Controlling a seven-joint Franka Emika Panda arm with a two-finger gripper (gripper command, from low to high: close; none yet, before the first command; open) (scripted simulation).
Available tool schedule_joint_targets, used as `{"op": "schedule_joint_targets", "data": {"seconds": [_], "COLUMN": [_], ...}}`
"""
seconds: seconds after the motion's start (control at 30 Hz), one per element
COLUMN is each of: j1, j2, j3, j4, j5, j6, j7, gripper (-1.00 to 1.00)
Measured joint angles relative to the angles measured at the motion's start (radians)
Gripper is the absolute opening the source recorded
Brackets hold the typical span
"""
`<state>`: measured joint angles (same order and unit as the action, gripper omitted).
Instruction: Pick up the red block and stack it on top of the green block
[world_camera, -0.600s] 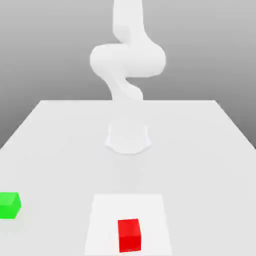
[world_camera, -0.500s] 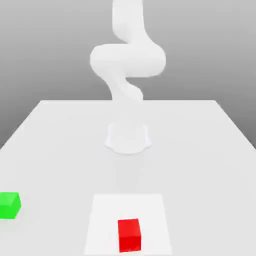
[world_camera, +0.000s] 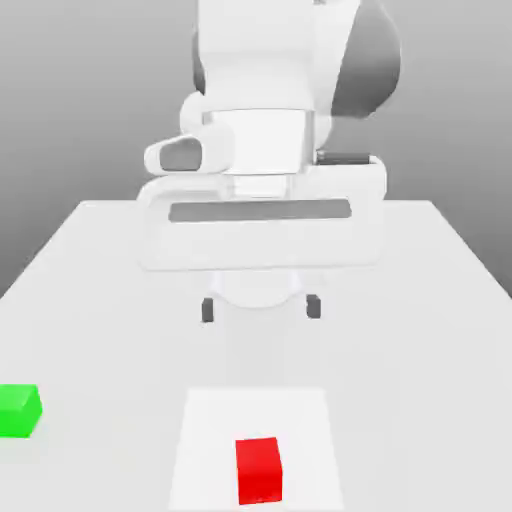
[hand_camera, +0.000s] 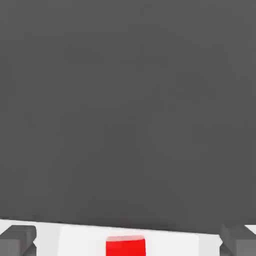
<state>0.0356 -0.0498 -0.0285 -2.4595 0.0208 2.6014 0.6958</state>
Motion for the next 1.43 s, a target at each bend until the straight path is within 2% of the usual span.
{"op": "schedule_joint_targets", "data": {"seconds": [0.2, 0.37, 0.4, 0.63, 0.8, 1.13, 1.2, 1.3, 1.33, 1.43], "j1": [0.000, -0.008, -0.007, -0.008, -0.008, -0.265, -0.330, -0.409, -0.422, -0.422], "j2": [0.217, 0.398, 0.418, 0.415, 0.259, 0.193, 0.226, 0.337, 0.360, 0.360], "j3": [0.000, 0.010, 0.009, 0.010, 0.001, -0.275, -0.324, -0.305, -0.294, -0.294], "j4": [-0.043, -0.025, -0.022, -0.023, -0.046, -0.023, -0.003, 0.022, 0.025, 0.025], "j5": [-0.006, 0.000, 0.003, 0.001, -0.007, 0.059, 0.103, 0.202, 0.220, 0.220], "j6": [0.091, 0.232, 0.248, 0.246, 0.114, 0.015, 0.023, 0.099, 0.118, 0.118], "j7": [-0.020, -0.029, -0.031, -0.029, -0.021, 0.076, 0.077, 0.028, 0.016, 0.016], "gripper": [0.00, 0.00, -1.00, -1.00, -1.00, -1.00, -1.00, -1.00, 1.00, 1.00]}}
